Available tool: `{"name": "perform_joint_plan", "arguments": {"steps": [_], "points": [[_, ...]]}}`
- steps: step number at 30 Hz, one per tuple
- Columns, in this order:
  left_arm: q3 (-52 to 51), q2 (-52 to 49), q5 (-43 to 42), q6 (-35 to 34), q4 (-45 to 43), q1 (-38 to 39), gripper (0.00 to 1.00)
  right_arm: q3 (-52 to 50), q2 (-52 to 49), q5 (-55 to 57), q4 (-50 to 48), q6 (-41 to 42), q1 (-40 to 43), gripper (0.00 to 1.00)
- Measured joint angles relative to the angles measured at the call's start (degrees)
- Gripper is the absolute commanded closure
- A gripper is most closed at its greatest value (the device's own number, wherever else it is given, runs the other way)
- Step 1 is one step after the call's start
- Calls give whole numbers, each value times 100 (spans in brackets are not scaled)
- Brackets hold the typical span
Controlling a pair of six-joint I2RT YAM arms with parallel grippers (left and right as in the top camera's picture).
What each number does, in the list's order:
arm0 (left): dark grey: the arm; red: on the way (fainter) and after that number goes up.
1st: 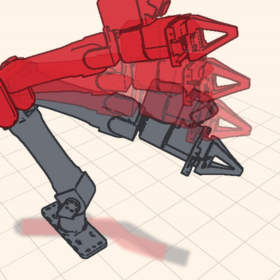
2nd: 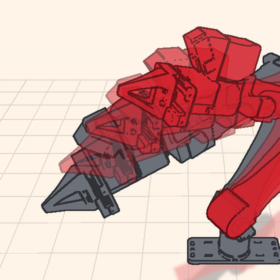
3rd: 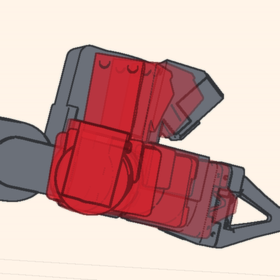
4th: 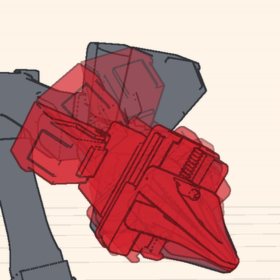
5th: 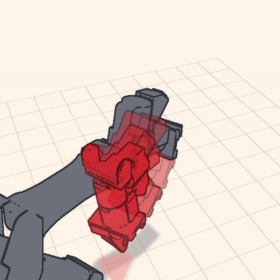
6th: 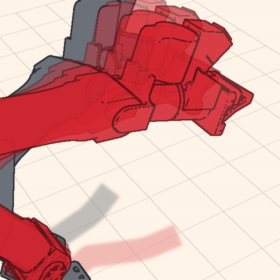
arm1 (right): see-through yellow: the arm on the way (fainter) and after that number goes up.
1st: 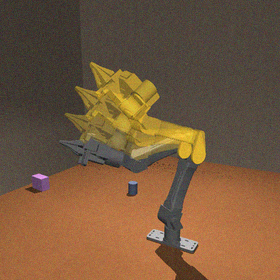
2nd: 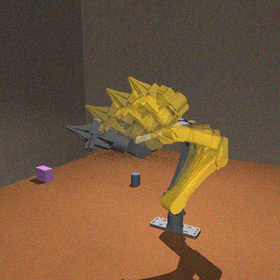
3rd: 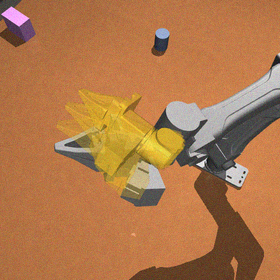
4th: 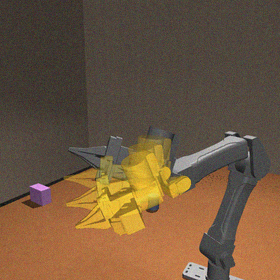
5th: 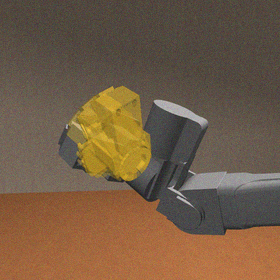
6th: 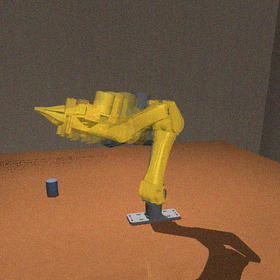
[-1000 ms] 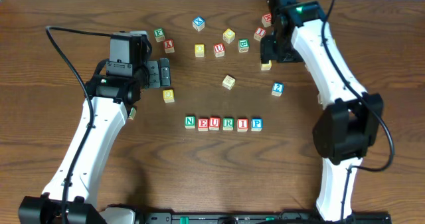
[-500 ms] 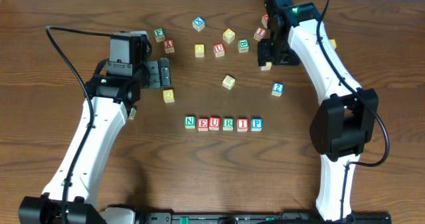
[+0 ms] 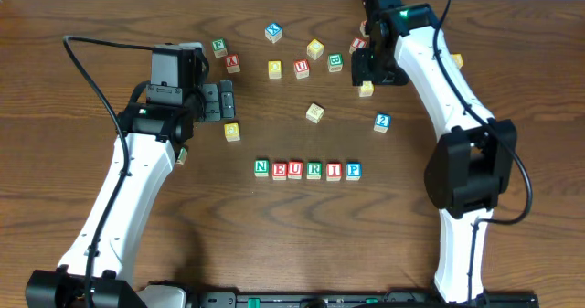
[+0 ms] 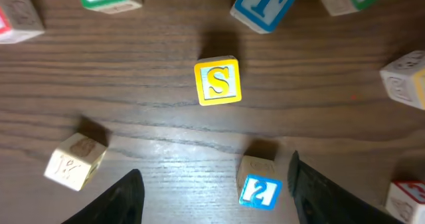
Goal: Spell out NEURIPS
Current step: 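Move the right gripper over the scattered blocks toward the yellow S block, then lower the open right gripper around the yellow S block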
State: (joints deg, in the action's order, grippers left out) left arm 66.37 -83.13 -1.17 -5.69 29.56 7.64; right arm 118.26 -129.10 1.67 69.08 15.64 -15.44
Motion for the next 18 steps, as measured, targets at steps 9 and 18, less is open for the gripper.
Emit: {"name": "perform_joint_plan", "arguments": {"steps": [9,18], "points": [[0,0,0,0,0,0,0,2,-776,-46,-46,-22,0,40],[0,0,0,0,0,0,0,11,-776,-57,-442,-76,0,40]]}}
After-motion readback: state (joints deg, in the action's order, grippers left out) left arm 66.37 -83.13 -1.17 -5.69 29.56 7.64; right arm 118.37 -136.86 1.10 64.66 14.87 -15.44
